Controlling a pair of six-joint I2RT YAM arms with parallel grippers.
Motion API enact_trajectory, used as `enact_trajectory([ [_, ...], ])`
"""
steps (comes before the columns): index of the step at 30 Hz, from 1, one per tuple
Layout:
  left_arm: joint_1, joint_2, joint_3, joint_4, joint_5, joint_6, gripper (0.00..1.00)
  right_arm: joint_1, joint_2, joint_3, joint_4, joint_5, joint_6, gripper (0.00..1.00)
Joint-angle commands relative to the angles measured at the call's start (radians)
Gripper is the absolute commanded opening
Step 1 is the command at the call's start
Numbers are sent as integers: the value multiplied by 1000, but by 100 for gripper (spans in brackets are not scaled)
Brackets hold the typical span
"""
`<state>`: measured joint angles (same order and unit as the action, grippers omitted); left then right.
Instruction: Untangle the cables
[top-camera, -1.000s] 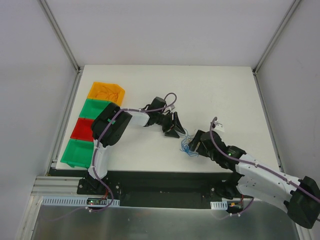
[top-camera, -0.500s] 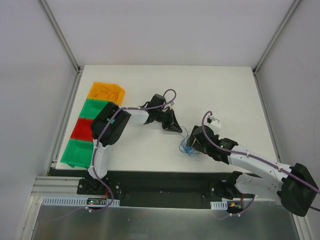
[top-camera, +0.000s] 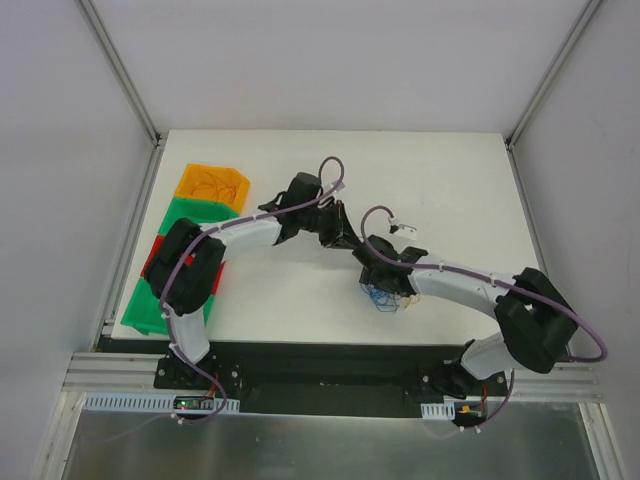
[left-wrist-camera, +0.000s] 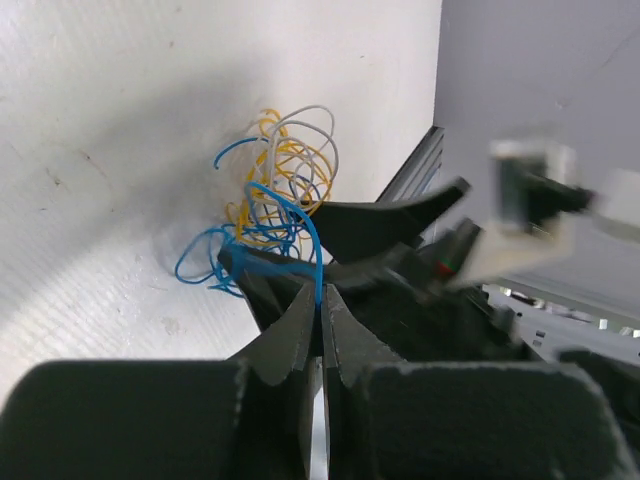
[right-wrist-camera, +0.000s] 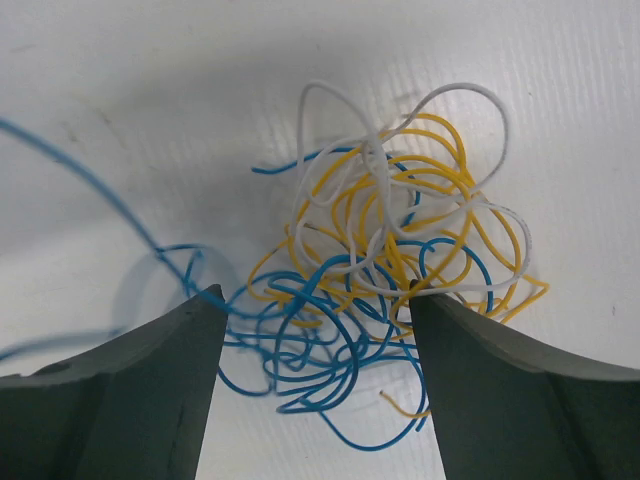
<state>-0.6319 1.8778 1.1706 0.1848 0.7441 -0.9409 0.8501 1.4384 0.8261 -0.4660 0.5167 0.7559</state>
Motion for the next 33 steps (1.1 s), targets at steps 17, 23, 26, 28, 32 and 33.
enact_trajectory([
  [17, 205, -796, 110, -355, -817, 625, 0, -374, -324, -226, -141, 89, -95, 77],
  [23, 205, -838, 90, -352, -954, 640, 0, -552, -452, -280, -154, 40, -176, 78],
  [26, 205, -848, 84, -346, -997, 649, 0, -623, -504, -308, -132, -44, -226, 78],
  [28, 205, -833, 92, -346, -941, 656, 0, -626, -545, -327, -90, -92, -286, 78],
  [32, 199, -781, 112, -346, -792, 654, 0, -626, -622, -373, -4, -207, -423, 79],
  [33, 195, -772, 115, -346, -776, 656, 0, -626, -642, -389, 19, -233, -435, 80],
])
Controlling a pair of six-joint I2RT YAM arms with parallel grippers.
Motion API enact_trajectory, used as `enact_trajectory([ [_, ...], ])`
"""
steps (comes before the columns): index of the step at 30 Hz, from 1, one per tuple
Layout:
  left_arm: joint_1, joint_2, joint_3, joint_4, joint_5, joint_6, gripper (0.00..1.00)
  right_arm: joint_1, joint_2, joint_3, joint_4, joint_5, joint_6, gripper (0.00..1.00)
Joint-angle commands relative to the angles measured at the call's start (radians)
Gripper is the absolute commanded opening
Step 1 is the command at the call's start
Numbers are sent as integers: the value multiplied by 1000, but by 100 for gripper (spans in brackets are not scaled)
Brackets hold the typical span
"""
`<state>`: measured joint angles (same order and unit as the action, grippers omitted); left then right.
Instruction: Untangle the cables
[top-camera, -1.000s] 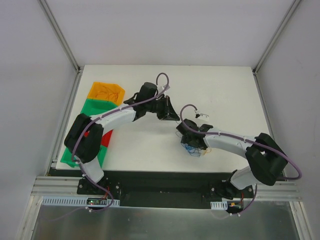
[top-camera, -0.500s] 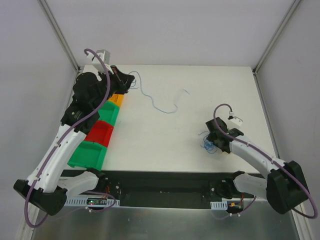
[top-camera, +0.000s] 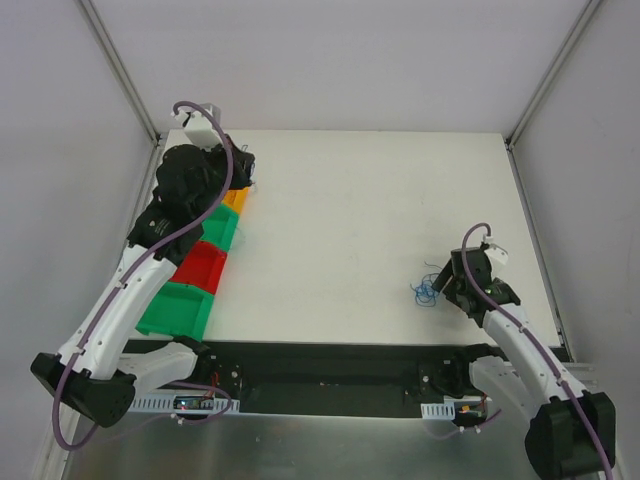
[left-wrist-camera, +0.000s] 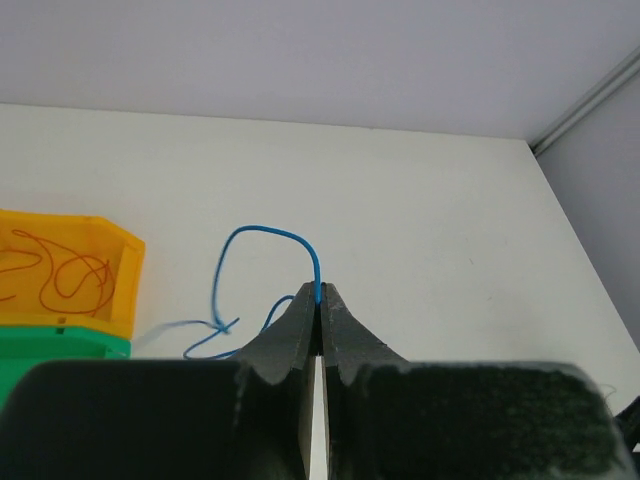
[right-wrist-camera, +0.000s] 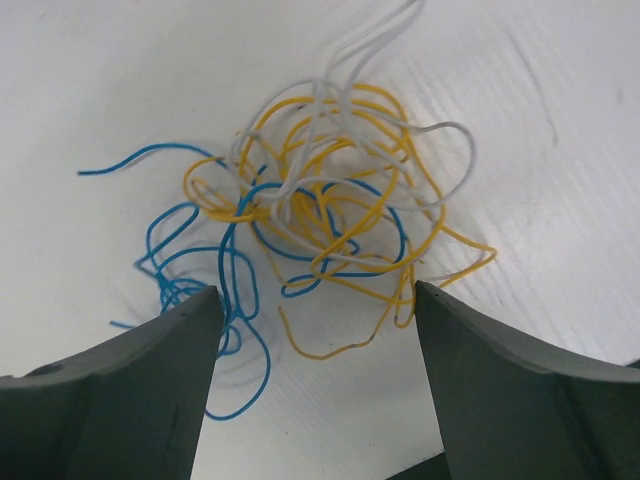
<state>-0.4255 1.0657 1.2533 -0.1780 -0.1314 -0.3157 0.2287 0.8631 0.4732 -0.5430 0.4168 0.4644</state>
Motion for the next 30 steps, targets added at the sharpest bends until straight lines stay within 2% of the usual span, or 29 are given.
enact_trajectory([
  [1, -16, 48, 31, 17, 102, 30, 0, -5, -87, -50, 124, -172, -164, 79],
  [5, -53, 57, 29, 18, 89, 53, 0, -5, -167, -88, 172, -214, -196, 81],
  [13, -105, 96, 26, 21, -17, 141, 0, -3, -202, -113, 199, -271, -213, 81],
  [18, -105, 71, 18, 38, -143, 223, 0, -3, -199, -114, 209, -286, -217, 81],
  [24, -70, 71, -40, 146, -361, 385, 0, -5, -205, -116, 212, -297, -222, 80],
  [30, -13, 50, -43, 161, -373, 388, 0, -5, -214, -122, 216, -302, -224, 81],
])
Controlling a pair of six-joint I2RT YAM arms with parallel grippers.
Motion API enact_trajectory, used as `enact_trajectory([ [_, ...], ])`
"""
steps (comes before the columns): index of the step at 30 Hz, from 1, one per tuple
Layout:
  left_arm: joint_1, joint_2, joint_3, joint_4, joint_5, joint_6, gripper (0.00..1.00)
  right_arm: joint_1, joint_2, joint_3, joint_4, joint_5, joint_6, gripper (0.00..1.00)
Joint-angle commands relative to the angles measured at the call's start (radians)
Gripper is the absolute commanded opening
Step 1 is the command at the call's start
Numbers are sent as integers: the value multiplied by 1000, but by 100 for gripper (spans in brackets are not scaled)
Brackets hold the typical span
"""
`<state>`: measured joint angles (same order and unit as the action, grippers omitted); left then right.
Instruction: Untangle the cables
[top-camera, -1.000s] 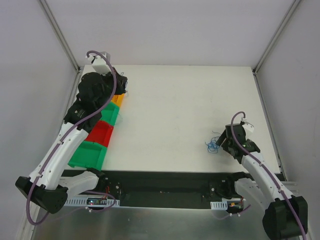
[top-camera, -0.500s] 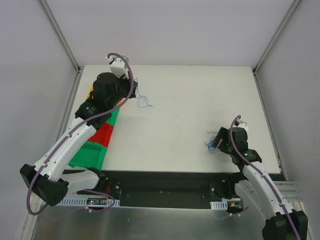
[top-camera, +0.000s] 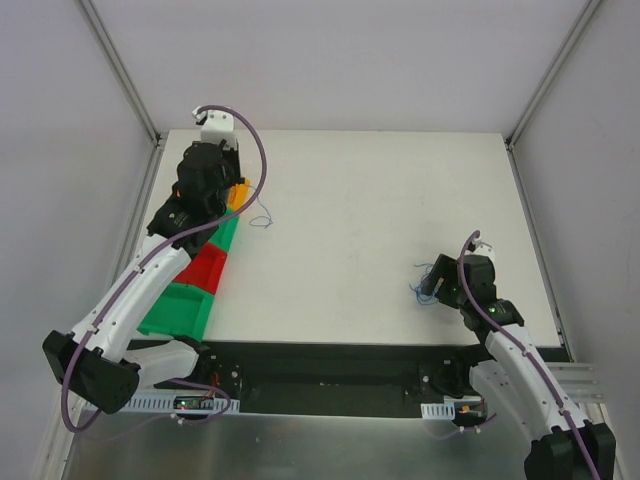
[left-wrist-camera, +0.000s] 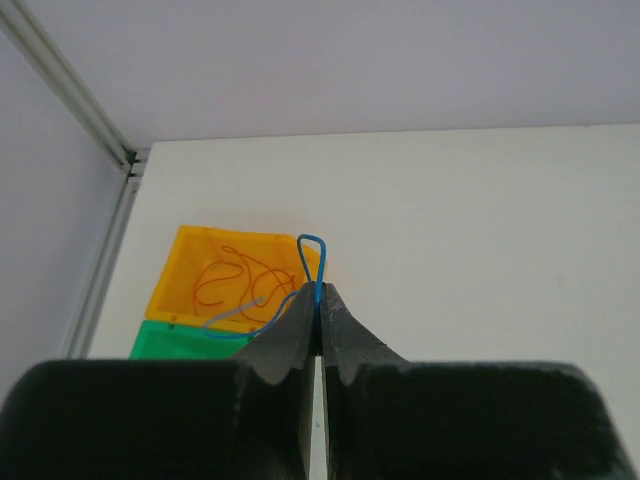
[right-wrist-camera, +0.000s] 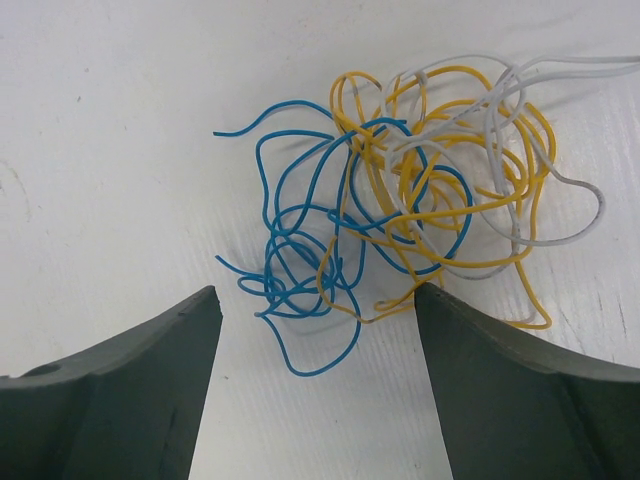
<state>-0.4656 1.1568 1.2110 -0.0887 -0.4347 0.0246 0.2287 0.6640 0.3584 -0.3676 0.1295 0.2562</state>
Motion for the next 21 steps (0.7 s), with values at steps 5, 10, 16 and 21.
enact_trajectory([
  [5, 57, -65, 4, 75, -47, 46, 0, -3, -12, -7, 44, -24, -20, 80],
  [10, 97, -71, 12, 75, -26, 28, 0, -5, -15, -9, 45, -25, -20, 80],
  [16, 139, -86, 4, 75, -58, 35, 0, -5, -15, -9, 48, -30, -21, 80],
  [21, 151, -63, -10, 86, -130, 29, 0, -5, -15, -10, 48, -30, -21, 80],
])
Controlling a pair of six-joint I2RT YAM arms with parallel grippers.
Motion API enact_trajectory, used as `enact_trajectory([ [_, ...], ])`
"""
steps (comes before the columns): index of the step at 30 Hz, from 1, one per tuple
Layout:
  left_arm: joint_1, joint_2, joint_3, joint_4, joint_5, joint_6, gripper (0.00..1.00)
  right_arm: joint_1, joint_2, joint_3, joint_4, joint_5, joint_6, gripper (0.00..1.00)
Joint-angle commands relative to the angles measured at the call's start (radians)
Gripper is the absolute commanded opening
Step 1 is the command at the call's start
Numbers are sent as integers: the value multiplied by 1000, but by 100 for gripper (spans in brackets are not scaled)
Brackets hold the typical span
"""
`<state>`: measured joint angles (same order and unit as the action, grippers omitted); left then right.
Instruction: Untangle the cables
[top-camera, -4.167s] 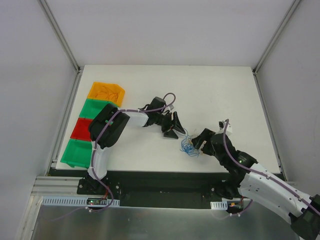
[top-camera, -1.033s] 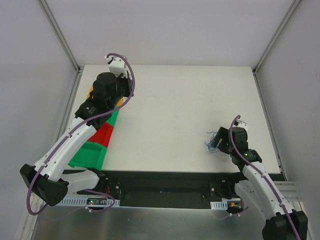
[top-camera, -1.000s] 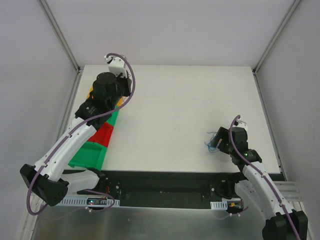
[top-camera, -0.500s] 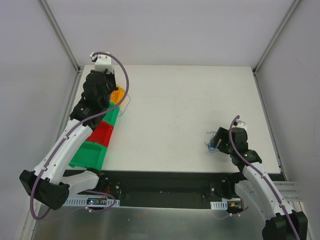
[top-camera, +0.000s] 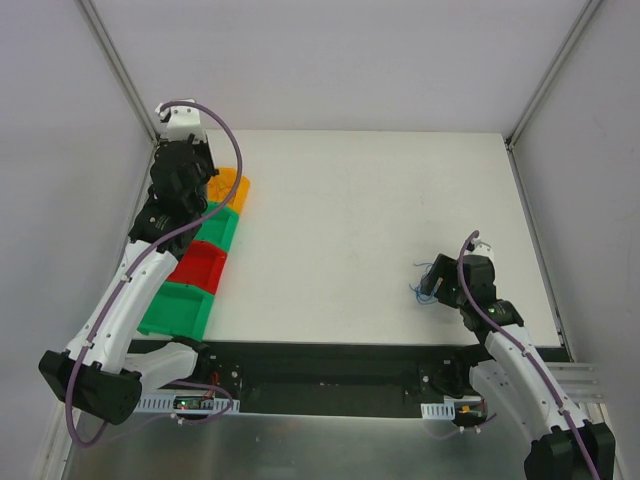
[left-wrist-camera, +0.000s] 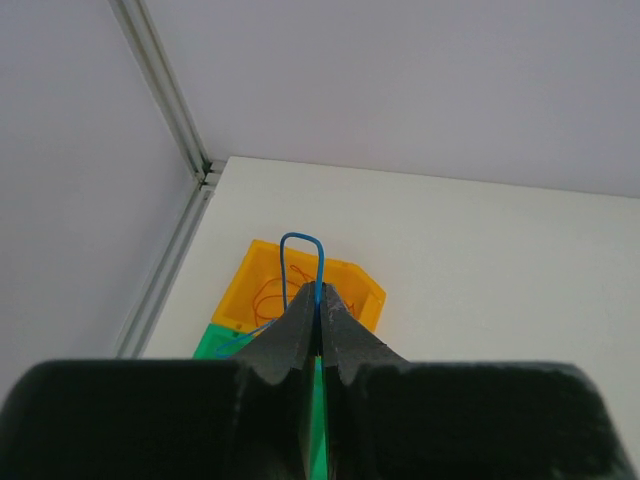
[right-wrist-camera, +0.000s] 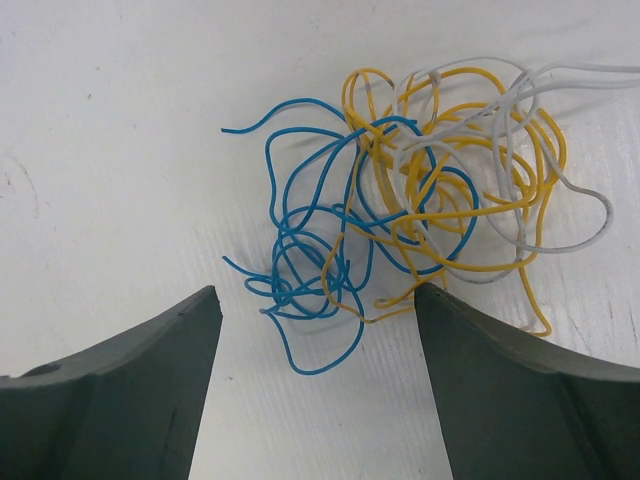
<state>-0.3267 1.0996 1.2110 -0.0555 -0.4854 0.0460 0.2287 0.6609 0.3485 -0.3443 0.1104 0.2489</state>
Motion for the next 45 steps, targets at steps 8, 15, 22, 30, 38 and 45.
enact_trajectory([
  [8, 60, 98, -24, 30, -243, -99, 0, -5, -15, -2, 28, -17, -14, 80],
  [15, 130, 186, 21, -99, -227, -274, 0, -5, -23, -3, 27, -18, -14, 80],
  [22, 245, 298, 84, -274, 0, -510, 0, -5, -23, -5, 28, -18, -16, 80],
  [30, 419, 420, 88, -357, 301, -760, 0, -5, -21, -5, 30, -20, -16, 81],
  [38, 555, 548, 48, -369, 580, -955, 0, -5, -20, -3, 30, -21, -17, 80],
  [45, 557, 519, -11, -369, 594, -1054, 0, -3, -15, -3, 30, -23, -17, 80],
])
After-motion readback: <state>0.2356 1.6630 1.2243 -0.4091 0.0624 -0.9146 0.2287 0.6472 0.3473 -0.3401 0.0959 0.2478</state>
